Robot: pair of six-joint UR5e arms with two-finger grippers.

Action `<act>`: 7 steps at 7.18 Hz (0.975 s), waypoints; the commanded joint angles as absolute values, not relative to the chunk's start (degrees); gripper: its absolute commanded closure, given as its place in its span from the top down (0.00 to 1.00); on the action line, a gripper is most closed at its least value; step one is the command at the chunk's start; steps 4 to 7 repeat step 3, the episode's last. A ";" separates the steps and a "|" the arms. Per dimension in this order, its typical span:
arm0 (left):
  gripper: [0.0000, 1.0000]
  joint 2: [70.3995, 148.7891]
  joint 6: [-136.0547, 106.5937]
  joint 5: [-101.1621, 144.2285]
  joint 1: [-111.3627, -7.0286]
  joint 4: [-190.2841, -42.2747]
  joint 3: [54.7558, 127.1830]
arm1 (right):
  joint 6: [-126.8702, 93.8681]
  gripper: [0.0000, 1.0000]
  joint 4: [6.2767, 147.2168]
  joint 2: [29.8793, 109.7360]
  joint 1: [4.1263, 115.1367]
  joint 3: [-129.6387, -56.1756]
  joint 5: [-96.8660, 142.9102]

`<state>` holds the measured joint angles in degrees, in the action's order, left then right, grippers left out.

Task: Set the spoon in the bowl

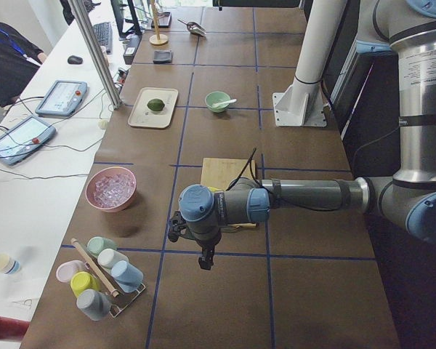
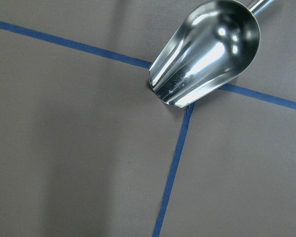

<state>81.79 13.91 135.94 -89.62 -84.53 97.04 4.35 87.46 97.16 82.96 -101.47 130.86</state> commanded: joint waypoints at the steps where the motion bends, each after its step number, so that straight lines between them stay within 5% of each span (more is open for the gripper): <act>1: 1.00 81.74 13.97 135.97 -89.65 -84.46 97.12 | 3.87 1.00 87.45 97.21 82.88 -101.51 130.87; 7: 1.00 81.83 13.97 135.88 -89.56 -84.46 97.03 | 3.08 1.00 87.45 97.21 82.88 -101.52 130.87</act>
